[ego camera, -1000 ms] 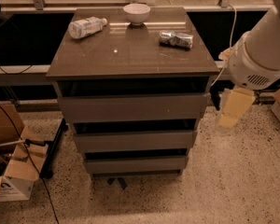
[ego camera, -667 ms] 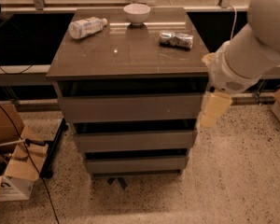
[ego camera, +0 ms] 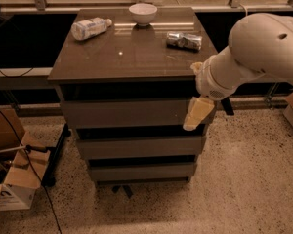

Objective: Open top drawer

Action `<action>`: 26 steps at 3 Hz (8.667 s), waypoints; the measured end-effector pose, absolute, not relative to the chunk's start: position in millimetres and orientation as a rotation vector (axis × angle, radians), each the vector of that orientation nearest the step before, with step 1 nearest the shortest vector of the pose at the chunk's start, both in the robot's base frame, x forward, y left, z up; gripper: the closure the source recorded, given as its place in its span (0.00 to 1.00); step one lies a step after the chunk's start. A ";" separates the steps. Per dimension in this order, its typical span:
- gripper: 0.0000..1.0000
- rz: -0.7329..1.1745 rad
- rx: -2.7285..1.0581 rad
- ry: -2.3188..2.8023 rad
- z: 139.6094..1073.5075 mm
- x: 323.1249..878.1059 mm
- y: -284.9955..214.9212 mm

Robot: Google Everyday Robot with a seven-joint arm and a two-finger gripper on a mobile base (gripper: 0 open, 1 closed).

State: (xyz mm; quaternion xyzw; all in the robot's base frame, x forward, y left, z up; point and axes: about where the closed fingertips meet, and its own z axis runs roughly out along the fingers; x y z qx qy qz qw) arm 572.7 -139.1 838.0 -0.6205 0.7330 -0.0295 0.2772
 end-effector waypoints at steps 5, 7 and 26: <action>0.02 0.268 -1.446 2.071 683.3 662.4 -148.8; 0.21 0.325 -1.463 2.089 660.8 657.6 -149.5; 0.96 0.573 -1.917 2.378 651.3 446.7 -188.3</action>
Offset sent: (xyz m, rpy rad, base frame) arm 0.0442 -0.0198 -0.0922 0.2415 0.0884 -0.0928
